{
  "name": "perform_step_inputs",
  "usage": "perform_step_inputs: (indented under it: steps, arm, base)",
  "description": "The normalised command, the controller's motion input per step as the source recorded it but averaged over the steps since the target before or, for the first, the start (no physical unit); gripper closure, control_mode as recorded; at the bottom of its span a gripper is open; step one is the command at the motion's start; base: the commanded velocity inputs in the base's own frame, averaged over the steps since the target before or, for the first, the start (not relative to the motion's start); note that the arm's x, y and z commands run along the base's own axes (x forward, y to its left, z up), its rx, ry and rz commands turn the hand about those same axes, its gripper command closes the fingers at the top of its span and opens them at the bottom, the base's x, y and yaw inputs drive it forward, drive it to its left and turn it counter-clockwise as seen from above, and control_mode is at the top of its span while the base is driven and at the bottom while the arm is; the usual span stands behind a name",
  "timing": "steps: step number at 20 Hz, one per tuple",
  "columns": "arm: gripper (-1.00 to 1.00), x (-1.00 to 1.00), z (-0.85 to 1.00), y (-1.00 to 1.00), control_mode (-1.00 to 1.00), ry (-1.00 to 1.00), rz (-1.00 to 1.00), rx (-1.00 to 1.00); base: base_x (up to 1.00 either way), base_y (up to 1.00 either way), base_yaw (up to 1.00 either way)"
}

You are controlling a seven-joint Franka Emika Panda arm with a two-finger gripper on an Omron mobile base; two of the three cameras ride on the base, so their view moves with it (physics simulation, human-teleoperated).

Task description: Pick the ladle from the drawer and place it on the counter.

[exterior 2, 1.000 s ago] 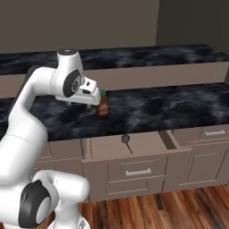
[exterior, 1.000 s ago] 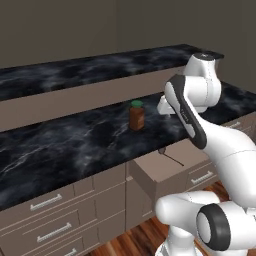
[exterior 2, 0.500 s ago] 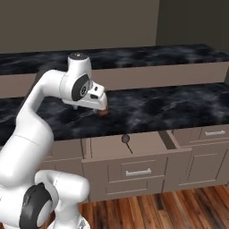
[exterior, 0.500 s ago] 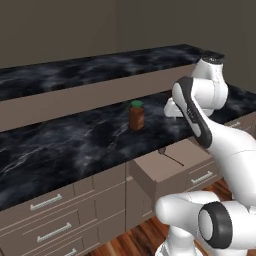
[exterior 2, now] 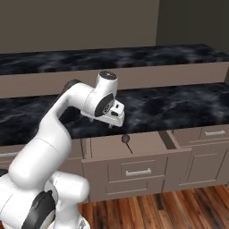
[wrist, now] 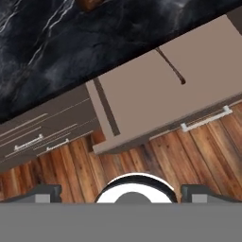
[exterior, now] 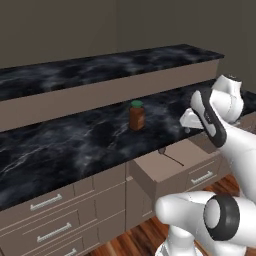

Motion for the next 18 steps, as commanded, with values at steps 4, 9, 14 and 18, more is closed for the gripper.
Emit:
perform_step_inputs:
  steps: [4,9,14,18]
  arm:
    - [-1.00,0.04,-0.62,-0.22,-1.00,0.00,0.01,0.04]
    - [-1.00,0.38,-0.65,-0.03,-1.00,0.00,0.09,0.00]
    - [-1.00,0.21,-0.58,-0.03,-1.00,0.00,0.15,0.00]
    - [-1.00,0.09,-0.52,-0.10,-1.00,-0.02,0.11,0.00]
  base:
    - [0.00,0.00,0.00]
    - [0.00,0.00,0.00]
    - [0.00,0.00,0.00]
    - [0.00,0.00,0.00]
